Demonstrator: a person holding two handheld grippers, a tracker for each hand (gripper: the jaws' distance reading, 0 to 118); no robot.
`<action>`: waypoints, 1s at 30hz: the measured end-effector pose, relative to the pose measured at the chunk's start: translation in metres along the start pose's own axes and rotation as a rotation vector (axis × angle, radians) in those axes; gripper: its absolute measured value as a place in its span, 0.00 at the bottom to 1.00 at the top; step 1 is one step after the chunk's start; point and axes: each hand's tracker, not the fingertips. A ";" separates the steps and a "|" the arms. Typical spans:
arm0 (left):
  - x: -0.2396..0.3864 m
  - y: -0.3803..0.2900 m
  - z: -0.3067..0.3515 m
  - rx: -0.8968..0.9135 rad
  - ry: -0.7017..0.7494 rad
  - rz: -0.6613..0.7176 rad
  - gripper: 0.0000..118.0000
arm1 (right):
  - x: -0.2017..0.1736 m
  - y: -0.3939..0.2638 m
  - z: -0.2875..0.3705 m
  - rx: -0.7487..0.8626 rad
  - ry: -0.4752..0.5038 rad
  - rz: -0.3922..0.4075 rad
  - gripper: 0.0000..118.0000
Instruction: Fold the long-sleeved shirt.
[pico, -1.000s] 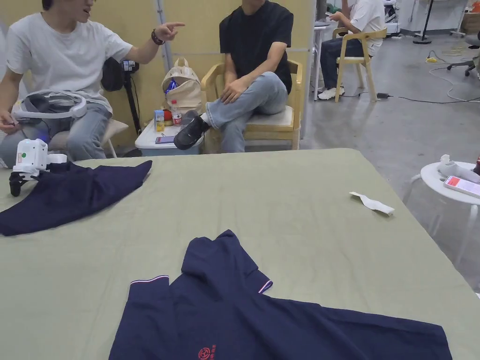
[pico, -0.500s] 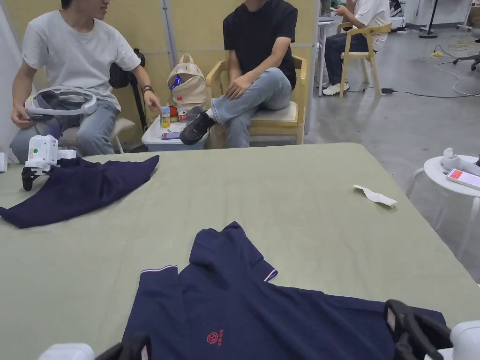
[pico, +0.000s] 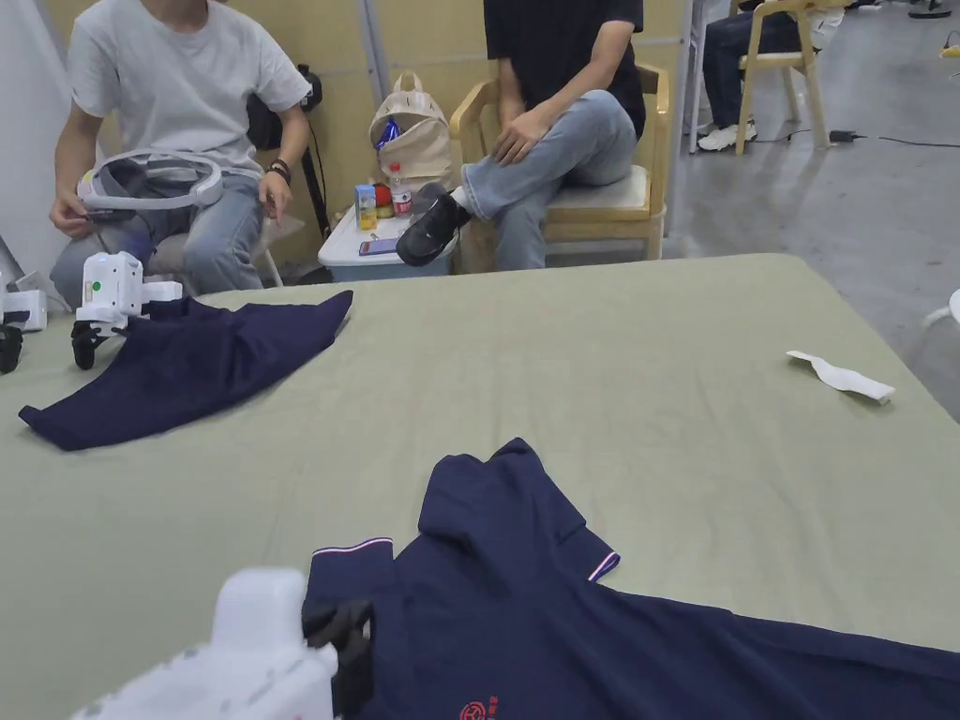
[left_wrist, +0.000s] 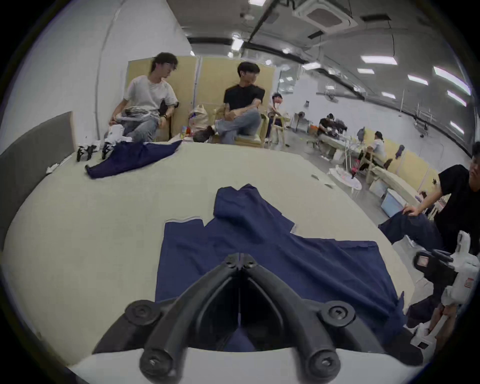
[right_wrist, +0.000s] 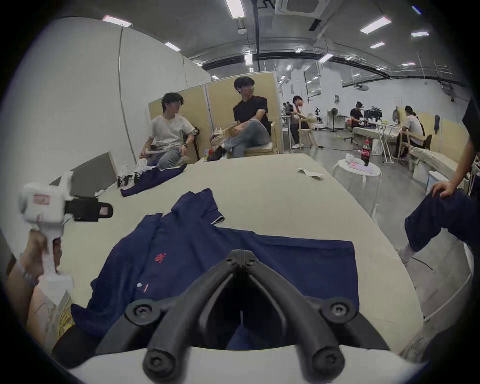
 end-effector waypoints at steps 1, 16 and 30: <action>-0.007 0.011 -0.019 0.015 0.034 0.003 0.23 | 0.003 0.001 -0.004 0.002 -0.006 -0.007 0.01; -0.073 -0.012 -0.164 -0.238 0.056 0.158 0.58 | 0.026 -0.011 -0.045 -0.068 -0.012 -0.067 0.01; -0.061 0.029 -0.102 -0.061 -0.056 0.157 0.04 | 0.087 0.018 -0.057 -0.074 -0.200 -0.014 0.01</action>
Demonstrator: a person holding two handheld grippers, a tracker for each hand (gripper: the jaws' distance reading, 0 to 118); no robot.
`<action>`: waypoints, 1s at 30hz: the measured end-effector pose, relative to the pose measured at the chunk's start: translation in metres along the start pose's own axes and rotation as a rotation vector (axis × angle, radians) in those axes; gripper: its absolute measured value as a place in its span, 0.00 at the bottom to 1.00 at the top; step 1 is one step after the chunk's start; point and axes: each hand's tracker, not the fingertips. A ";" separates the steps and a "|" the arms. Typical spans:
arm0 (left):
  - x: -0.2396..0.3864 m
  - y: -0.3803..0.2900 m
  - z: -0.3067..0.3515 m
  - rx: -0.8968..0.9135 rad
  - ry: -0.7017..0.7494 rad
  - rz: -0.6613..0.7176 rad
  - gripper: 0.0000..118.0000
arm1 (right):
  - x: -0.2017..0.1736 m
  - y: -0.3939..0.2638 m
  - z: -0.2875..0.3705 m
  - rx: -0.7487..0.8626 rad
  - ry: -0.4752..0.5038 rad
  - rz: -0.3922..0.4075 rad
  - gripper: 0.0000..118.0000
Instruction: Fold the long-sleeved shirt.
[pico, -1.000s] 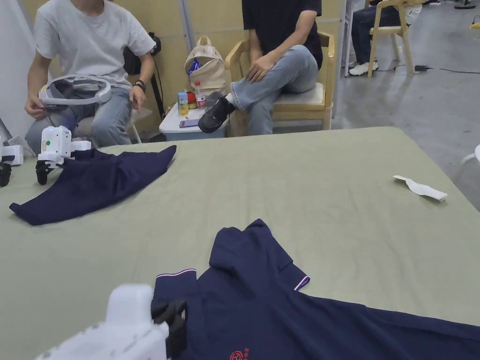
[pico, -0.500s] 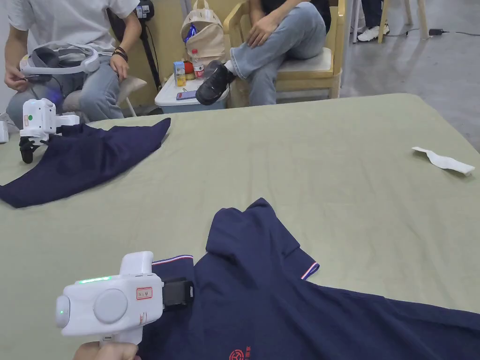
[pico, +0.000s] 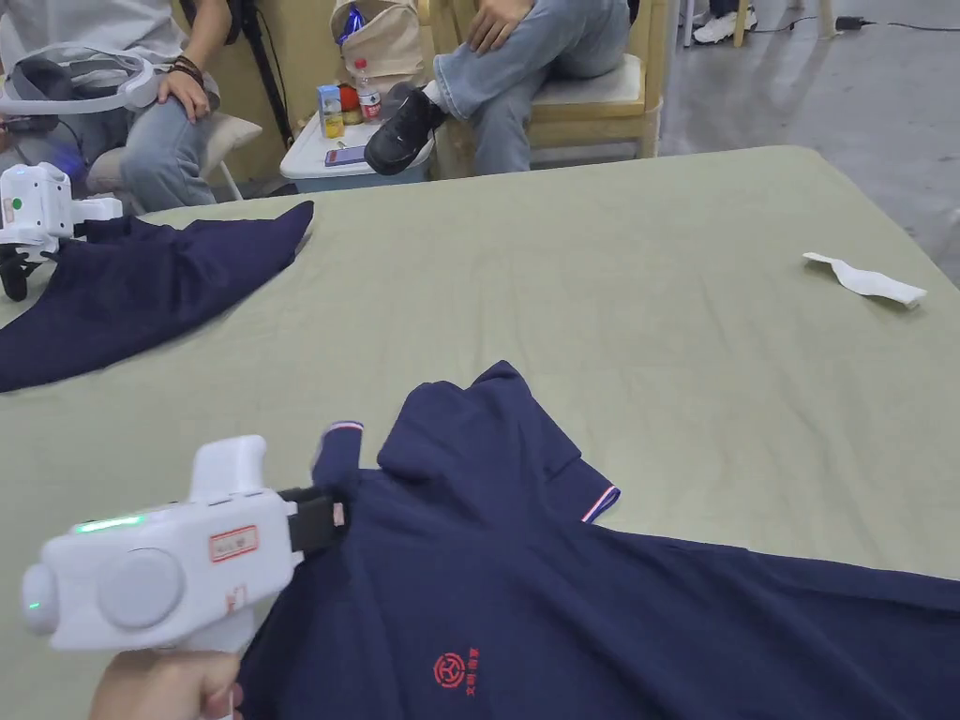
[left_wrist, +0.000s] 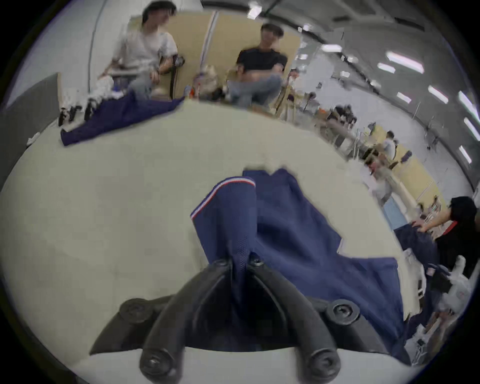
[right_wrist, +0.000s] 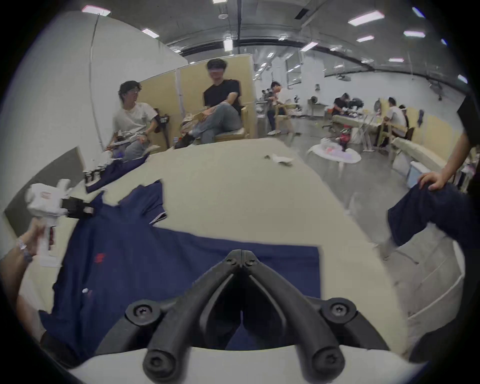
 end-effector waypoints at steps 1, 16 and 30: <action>0.004 0.002 0.014 0.034 -0.018 0.012 0.04 | 0.014 0.008 0.000 0.012 -0.038 -0.002 0.01; 0.016 -0.007 0.010 -0.028 0.040 -0.070 0.04 | 0.124 -0.008 -0.131 -0.365 0.102 -0.157 0.72; 0.019 -0.003 0.035 -0.002 0.066 -0.039 0.04 | 0.058 0.007 -0.098 -0.153 0.062 -0.030 0.05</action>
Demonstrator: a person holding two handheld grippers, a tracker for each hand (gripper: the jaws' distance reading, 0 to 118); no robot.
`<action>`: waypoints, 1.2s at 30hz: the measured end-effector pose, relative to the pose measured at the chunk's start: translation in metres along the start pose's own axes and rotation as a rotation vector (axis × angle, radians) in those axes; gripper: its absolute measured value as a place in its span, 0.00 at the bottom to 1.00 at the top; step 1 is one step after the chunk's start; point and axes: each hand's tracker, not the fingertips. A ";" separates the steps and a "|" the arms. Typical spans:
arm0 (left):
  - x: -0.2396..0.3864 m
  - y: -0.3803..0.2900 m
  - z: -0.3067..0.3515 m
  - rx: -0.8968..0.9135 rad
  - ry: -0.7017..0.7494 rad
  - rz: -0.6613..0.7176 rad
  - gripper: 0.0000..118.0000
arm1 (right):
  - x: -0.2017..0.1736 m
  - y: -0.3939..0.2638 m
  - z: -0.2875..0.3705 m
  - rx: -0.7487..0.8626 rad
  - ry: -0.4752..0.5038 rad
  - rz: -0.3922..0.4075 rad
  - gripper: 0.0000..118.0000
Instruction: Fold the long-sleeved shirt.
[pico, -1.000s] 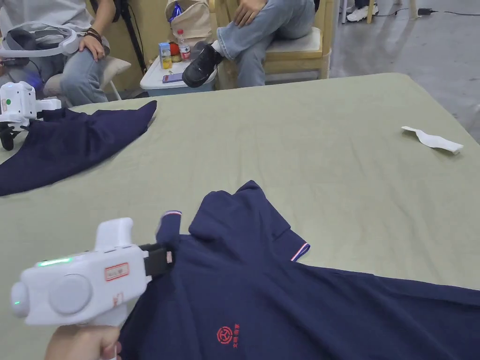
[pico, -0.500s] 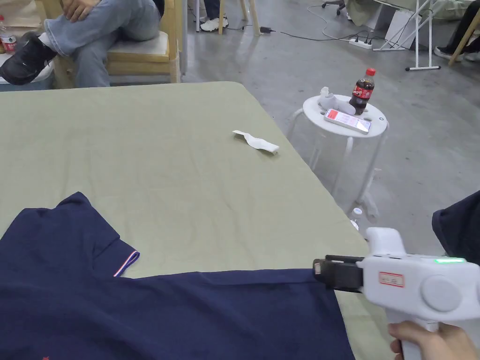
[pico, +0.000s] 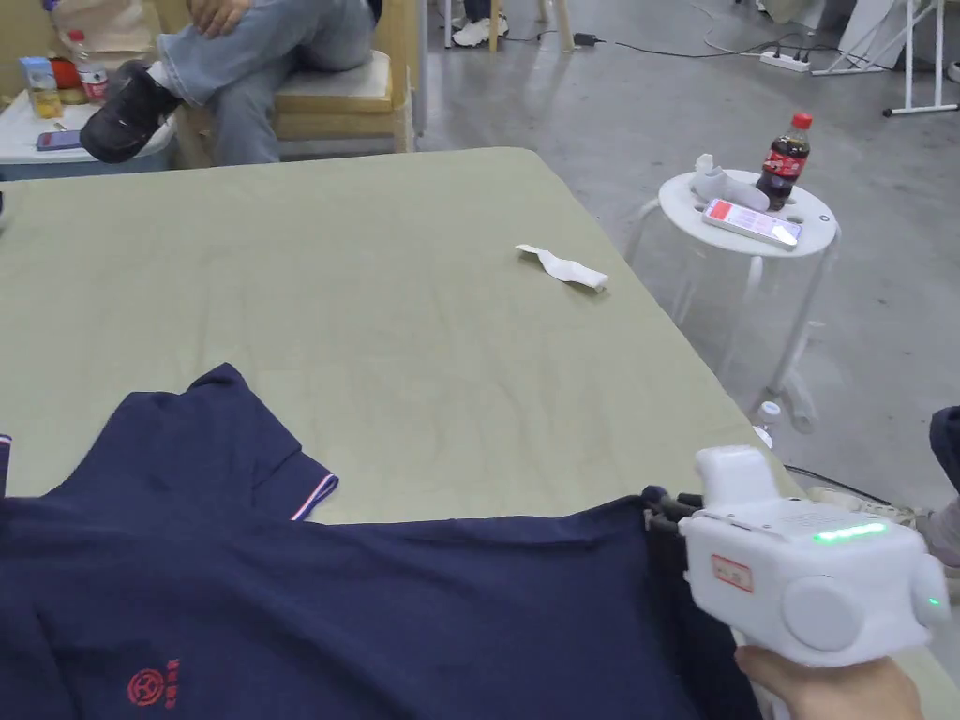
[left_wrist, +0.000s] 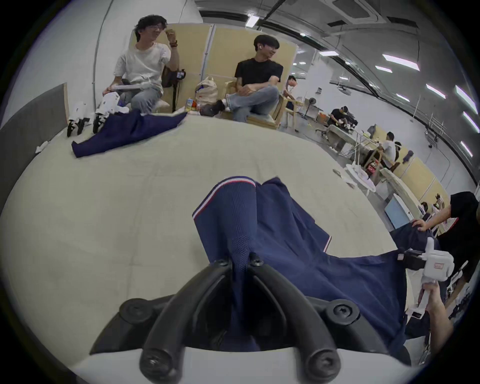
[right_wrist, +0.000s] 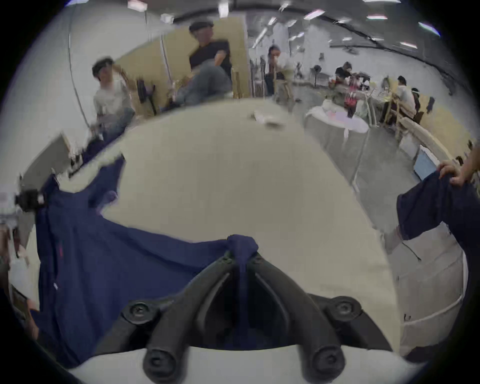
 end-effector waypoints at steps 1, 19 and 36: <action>0.000 0.003 0.012 0.020 0.001 -0.001 0.04 | -0.004 0.008 0.012 0.039 -0.026 0.013 0.05; 0.059 0.110 0.313 0.640 -0.019 -0.124 0.04 | -0.079 0.177 0.306 0.761 -0.079 0.172 0.05; 0.071 0.329 0.252 0.624 0.103 -0.098 0.04 | -0.125 0.417 0.235 0.780 -0.181 0.232 0.05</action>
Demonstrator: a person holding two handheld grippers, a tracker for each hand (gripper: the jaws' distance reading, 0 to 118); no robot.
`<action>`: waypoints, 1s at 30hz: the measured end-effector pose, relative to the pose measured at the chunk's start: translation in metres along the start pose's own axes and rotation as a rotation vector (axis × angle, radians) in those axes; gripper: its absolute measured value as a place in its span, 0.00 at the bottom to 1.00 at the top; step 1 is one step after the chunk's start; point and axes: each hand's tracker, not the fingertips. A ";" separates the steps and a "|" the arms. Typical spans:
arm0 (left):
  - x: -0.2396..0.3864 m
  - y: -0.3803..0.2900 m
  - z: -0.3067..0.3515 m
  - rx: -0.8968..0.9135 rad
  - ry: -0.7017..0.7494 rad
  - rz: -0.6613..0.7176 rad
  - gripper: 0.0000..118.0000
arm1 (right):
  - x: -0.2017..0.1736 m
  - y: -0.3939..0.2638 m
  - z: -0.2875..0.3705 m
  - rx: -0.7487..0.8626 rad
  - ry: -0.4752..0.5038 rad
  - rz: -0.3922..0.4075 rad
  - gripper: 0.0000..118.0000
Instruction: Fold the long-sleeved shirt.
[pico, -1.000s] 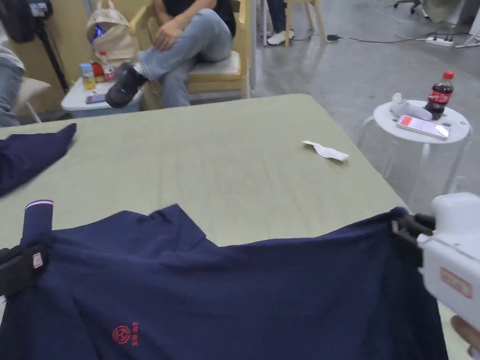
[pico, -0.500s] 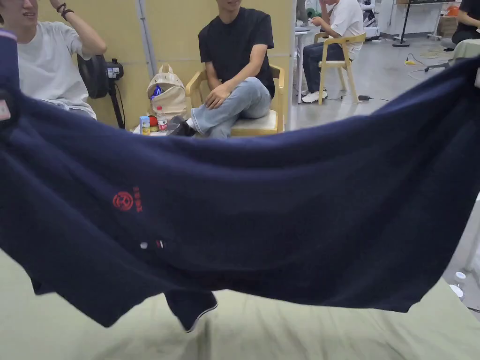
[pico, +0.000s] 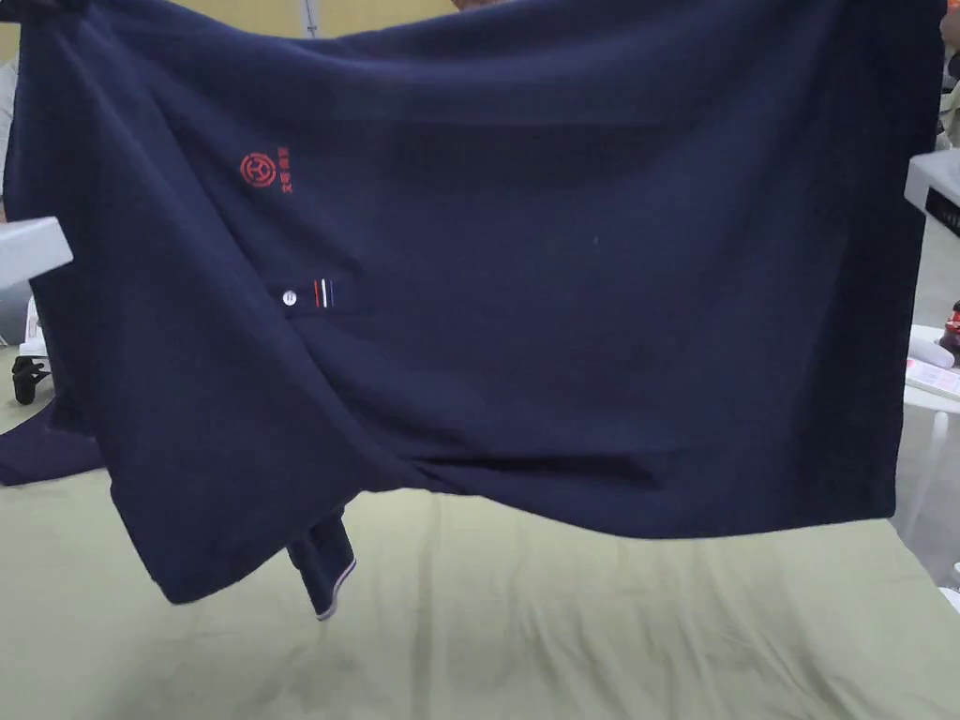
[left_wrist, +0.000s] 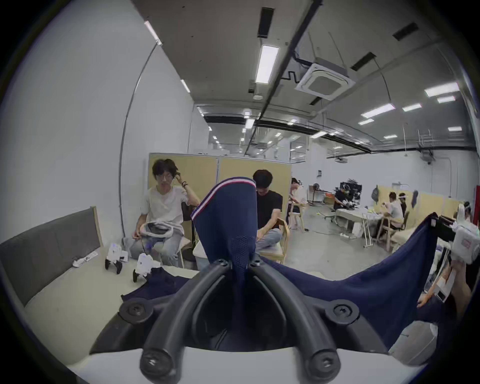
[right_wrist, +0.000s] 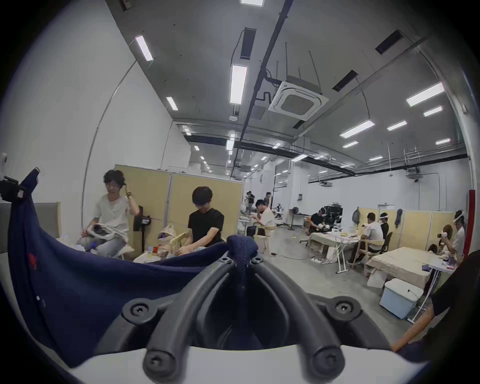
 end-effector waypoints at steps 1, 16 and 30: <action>0.000 0.001 -0.012 0.012 0.017 -0.004 0.04 | -0.004 0.002 -0.011 0.003 -0.002 -0.002 0.05; -0.015 -0.086 -0.147 -0.028 0.079 -0.116 0.04 | -0.058 -0.076 -0.140 -0.075 0.017 -0.105 0.05; -0.031 -0.374 -0.030 -0.306 0.009 -0.044 0.04 | -0.054 -0.344 0.030 -0.291 0.152 -0.184 0.05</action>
